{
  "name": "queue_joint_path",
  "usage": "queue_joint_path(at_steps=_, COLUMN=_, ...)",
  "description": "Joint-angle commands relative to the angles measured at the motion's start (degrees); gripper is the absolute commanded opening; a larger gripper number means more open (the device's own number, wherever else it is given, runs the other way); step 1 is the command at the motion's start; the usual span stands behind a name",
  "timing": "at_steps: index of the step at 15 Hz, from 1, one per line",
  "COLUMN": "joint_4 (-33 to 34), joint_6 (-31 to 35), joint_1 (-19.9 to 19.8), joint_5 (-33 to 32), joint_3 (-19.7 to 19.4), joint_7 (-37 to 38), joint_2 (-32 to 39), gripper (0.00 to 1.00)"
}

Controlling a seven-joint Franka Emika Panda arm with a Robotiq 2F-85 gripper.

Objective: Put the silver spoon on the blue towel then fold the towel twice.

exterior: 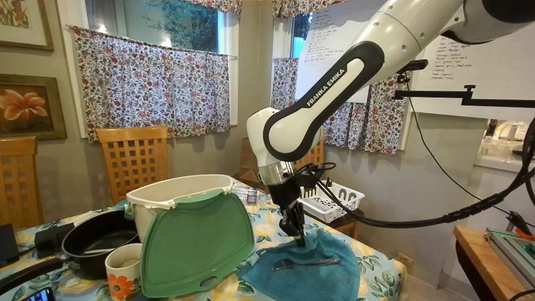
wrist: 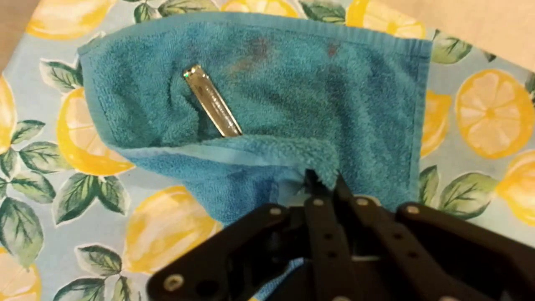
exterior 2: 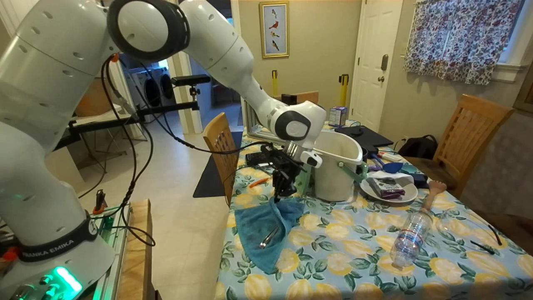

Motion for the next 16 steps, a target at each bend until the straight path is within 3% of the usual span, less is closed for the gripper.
queue_joint_path(at_steps=1, joint_4=-1.1, joint_6=-3.9, joint_1=1.8, joint_5=-1.7, joint_3=0.8, joint_7=-1.0, joint_2=-0.9, gripper=0.01)
queue_joint_path(at_steps=11, joint_4=0.2, joint_6=-13.4, joint_1=4.9, joint_5=-3.8, joint_3=1.7, joint_7=-1.4, joint_2=1.1, gripper=0.01)
queue_joint_path(at_steps=16, joint_4=-0.2, joint_6=-12.1, joint_1=5.8, joint_5=-6.6, joint_3=2.2, joint_7=-3.2, joint_2=1.5, gripper=0.01)
